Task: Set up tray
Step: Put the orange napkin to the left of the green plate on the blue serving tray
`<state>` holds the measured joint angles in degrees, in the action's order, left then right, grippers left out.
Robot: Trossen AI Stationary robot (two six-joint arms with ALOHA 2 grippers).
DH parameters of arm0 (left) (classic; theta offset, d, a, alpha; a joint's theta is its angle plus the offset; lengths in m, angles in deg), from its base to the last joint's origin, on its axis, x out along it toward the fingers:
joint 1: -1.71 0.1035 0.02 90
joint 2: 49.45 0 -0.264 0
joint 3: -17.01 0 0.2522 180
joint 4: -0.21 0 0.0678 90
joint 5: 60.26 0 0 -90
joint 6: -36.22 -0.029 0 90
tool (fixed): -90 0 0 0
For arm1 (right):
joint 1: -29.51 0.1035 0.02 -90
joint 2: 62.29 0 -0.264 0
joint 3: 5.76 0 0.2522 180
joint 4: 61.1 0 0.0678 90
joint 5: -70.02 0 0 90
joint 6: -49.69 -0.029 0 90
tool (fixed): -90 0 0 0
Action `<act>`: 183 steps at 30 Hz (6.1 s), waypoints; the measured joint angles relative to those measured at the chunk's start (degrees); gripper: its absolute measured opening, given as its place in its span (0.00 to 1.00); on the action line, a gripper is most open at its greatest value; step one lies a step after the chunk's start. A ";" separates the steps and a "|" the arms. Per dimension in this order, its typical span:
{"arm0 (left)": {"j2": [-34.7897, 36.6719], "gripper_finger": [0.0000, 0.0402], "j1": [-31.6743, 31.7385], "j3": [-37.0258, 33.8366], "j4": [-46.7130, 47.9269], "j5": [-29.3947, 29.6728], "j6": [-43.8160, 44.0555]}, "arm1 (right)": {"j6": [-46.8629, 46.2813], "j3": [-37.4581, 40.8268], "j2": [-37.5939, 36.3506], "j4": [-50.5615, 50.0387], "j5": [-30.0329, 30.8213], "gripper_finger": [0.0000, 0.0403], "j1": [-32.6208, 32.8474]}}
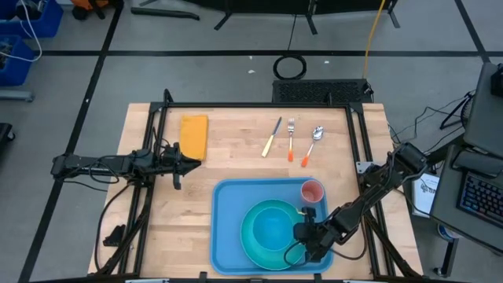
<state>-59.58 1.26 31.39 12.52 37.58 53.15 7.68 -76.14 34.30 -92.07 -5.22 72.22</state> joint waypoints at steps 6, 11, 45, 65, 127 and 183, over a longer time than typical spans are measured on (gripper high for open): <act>0.00 0.09 0.00 0.00 0.00 0.00 -0.06 | 2.71 0.00 -4.68 0.21 1.63 0.00 0.05; 0.00 0.09 0.00 0.00 -0.01 -0.02 -0.07 | 2.35 0.00 -8.60 -1.38 1.22 0.00 0.05; 0.00 0.31 0.00 -0.11 -2.83 9.17 -0.21 | 38.20 13.74 -21.67 42.77 6.12 0.43 -19.51; -13.23 0.70 -1.18 10.20 15.35 28.68 -4.80 | 53.63 13.80 -25.87 51.20 4.45 0.65 -29.12; -75.37 0.66 11.17 32.37 28.48 15.74 -2.56 | 52.75 15.69 -26.09 49.47 4.40 0.64 -33.74; -66.18 0.03 14.75 31.36 25.60 4.38 -5.62 | 51.66 15.69 -26.07 48.62 4.38 0.64 -33.74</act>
<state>-125.76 16.01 62.76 38.12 41.95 47.53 59.34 -60.44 8.23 -43.44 -0.84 38.48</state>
